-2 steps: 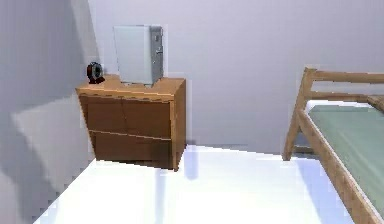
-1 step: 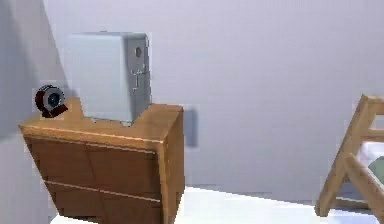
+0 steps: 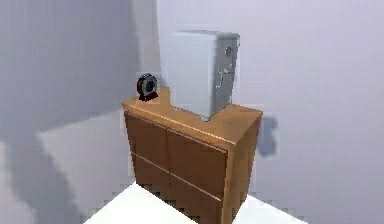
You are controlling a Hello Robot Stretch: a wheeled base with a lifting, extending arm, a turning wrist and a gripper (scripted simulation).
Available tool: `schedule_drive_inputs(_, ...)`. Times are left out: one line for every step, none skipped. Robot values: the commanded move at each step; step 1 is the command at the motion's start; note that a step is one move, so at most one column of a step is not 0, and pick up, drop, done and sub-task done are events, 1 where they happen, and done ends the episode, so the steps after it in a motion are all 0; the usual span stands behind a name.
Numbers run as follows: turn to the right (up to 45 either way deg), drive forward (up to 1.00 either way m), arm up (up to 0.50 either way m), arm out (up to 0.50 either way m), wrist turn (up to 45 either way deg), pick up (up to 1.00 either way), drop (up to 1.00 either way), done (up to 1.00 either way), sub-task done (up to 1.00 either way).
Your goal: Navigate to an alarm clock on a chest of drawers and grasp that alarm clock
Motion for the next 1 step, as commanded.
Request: schedule_drive_inputs(0.0,0.5,0.0,0.0,0.0,0.0,0.0,0.0,0.0)
